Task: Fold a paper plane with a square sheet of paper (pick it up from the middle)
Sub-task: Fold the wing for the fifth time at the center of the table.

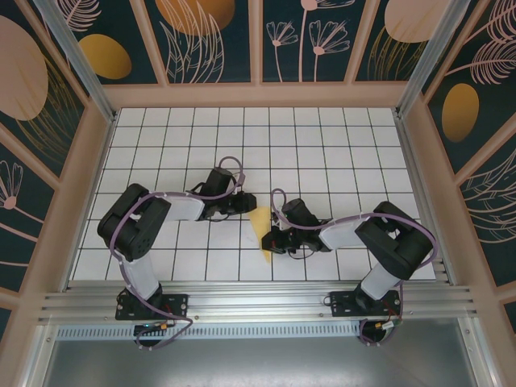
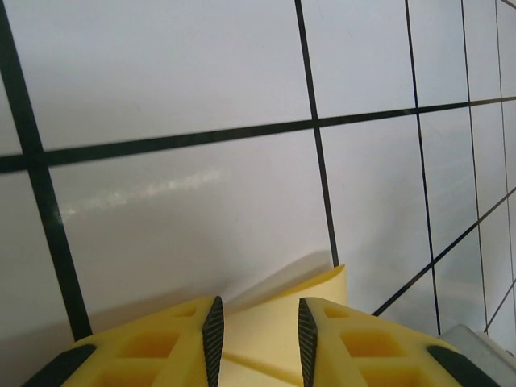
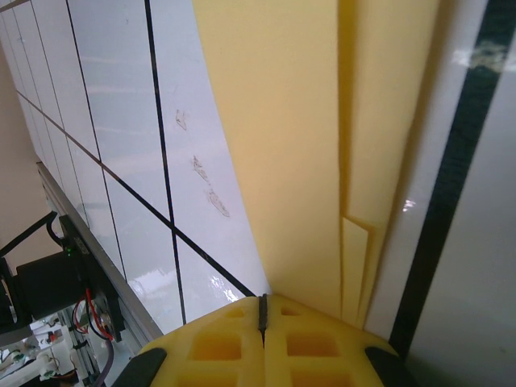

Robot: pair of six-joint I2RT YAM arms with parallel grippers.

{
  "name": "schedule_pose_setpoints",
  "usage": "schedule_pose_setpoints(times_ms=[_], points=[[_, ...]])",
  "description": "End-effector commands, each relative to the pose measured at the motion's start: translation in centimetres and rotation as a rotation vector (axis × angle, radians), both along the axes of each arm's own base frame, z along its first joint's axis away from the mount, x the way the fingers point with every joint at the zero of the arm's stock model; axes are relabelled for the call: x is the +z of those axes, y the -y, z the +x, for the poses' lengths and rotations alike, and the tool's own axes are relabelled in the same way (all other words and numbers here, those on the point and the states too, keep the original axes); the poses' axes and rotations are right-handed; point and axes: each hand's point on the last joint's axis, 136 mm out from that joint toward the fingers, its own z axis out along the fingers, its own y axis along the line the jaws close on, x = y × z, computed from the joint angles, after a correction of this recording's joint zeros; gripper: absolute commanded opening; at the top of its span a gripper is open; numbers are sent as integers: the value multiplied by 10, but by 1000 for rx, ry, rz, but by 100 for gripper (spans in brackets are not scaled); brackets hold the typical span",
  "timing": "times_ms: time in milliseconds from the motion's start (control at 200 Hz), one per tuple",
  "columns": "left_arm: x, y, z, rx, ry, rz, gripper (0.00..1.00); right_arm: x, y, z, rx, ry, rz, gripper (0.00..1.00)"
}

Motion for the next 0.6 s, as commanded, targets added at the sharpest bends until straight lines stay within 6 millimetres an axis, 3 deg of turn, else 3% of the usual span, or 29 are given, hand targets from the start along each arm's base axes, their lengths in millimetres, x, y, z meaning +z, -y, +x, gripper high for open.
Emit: schedule_pose_setpoints(times_ms=[0,150,305,325,495,595], points=[[5,-3,10,-12,30,33,35,-57,48,-28,-27,-110,-267,0],[24,-11,22,9,77,60,37,-56,45,-23,-34,-102,-267,0],[43,-12,18,5,101,38,38,-54,41,-18,-38,-93,-266,0],[56,-11,18,6,121,14,38,-54,41,-17,-39,-92,-265,0],[77,-7,-7,-12,109,-127,36,-53,37,-13,-42,-86,-262,0],[78,1,-29,-66,83,-195,32,-53,36,-12,-42,-85,-263,0]])
